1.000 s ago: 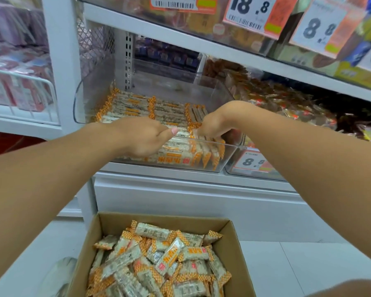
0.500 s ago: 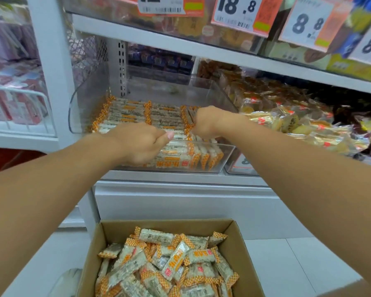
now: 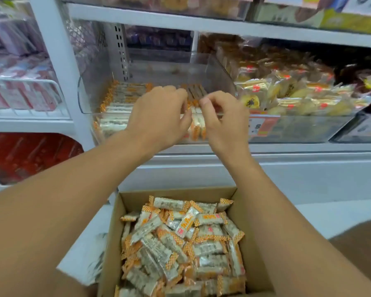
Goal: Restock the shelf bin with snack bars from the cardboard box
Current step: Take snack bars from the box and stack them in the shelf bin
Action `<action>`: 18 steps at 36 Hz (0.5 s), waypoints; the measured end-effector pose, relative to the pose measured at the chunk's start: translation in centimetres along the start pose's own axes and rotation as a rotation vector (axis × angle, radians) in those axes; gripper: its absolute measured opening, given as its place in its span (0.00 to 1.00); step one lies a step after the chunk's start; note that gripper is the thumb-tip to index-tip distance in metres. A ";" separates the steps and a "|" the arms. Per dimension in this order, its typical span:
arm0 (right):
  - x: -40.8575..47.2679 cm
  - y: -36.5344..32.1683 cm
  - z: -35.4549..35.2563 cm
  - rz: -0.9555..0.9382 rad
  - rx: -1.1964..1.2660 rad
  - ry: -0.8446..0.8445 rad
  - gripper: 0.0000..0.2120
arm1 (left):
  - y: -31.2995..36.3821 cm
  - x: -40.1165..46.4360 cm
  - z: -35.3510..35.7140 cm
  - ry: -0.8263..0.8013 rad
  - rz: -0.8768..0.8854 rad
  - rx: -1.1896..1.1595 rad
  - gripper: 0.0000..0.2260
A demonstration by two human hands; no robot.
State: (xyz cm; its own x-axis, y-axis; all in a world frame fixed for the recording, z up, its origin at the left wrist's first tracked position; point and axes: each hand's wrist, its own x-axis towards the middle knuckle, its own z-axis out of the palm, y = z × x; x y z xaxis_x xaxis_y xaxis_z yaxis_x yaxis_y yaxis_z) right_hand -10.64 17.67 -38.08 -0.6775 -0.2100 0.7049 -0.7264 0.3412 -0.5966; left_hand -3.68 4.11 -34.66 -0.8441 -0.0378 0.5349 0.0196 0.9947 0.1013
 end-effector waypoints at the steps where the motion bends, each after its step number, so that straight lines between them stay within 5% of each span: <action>1: -2.5 0.5 -0.3 0.079 0.060 0.050 0.11 | 0.6 -0.6 0.3 -0.028 -0.014 -0.065 0.09; 4: -10.8 4.5 0.4 0.420 -0.057 -0.107 0.10 | 2.0 -4.2 3.0 -0.402 -0.044 -0.078 0.11; 8: -18.9 9.2 1.5 0.769 -0.221 -0.799 0.09 | 1.2 -13.3 8.2 -1.094 -0.113 0.119 0.17; 10: -21.6 9.9 1.2 0.811 -0.301 -1.053 0.10 | 0.3 -18.1 9.7 -1.285 -0.240 0.187 0.20; 15: -26.4 10.3 0.3 0.868 -0.422 -1.247 0.15 | -1.9 -27.9 14.5 -1.242 -0.606 0.040 0.27; 18: -27.8 10.5 0.7 0.906 -0.361 -1.173 0.25 | 0.5 -27.7 14.1 -1.252 -0.775 -0.166 0.16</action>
State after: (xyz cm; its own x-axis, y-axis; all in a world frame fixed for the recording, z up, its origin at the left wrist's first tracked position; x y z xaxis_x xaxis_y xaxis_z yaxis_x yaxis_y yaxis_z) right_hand 0.51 26.45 -64.19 -0.6972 -0.3402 -0.6311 -0.0816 0.9122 -0.4015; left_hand 12.12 6.96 -61.24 -0.5726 -0.3500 -0.7414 -0.6541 0.7402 0.1557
